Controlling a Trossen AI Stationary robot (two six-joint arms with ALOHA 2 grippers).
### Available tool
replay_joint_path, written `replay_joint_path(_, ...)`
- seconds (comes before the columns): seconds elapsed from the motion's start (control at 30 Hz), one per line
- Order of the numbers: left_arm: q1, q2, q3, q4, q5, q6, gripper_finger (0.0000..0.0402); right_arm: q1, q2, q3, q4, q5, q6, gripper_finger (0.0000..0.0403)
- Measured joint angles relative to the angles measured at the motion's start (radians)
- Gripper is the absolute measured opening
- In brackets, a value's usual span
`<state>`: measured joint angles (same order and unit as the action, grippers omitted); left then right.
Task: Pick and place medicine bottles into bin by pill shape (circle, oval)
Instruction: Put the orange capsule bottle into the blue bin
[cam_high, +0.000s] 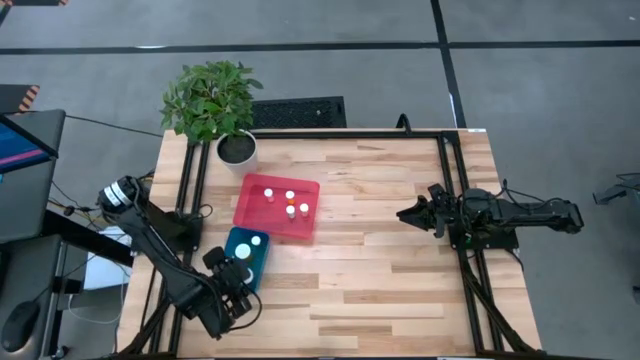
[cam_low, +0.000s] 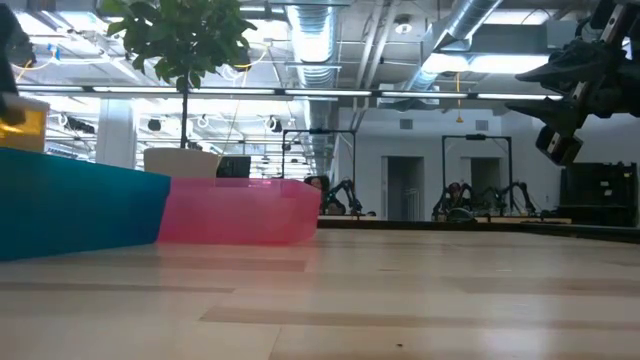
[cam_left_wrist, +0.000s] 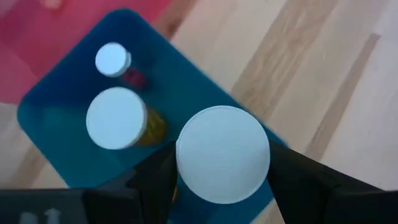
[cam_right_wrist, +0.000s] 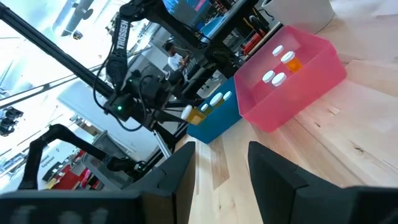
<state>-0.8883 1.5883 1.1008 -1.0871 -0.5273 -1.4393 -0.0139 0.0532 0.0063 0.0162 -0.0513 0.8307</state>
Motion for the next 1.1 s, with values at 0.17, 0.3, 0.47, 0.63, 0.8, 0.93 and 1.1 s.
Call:
replay_joint_path(0.17, 0.0, 0.0, -0.055, 0.002, 0.011, -0.027, 0.022, 0.0, 0.0, 0.0, 0.0, 0.0, 0.0, 0.0159)
replay_joint_path(0.3, 0.0, 0.0, -0.085, 0.035, 0.025, -0.037, 0.022, 0.0, 0.0, 0.0, 0.0, 0.0, -0.001, 0.0159)
replay_joint_path(0.47, 0.013, 0.0, -0.125, 0.12, 0.035, -0.016, 0.022, 0.0, 0.0, 0.0, 0.0, 0.0, -0.001, 0.0159)
replay_joint_path(0.63, 0.037, -0.001, -0.131, 0.119, 0.038, 0.031, 0.022, 0.0, 0.0, 0.0, 0.0, 0.0, -0.001, 0.0159)
replay_joint_path(0.8, 0.055, -0.001, -0.141, 0.164, 0.062, 0.083, 0.0224, 0.0, 0.0, 0.0, 0.0, 0.0, -0.001, 0.0159)
replay_joint_path(0.93, 0.057, -0.001, -0.143, 0.171, 0.078, 0.084, 0.0234, 0.0, 0.0, 0.0, 0.0, 0.0, -0.001, 0.0159)
replay_joint_path(1.1, 0.058, -0.001, -0.143, 0.17, 0.098, 0.075, 0.0248, 0.0, 0.0, 0.0, 0.0, 0.0, -0.001, 0.0159)
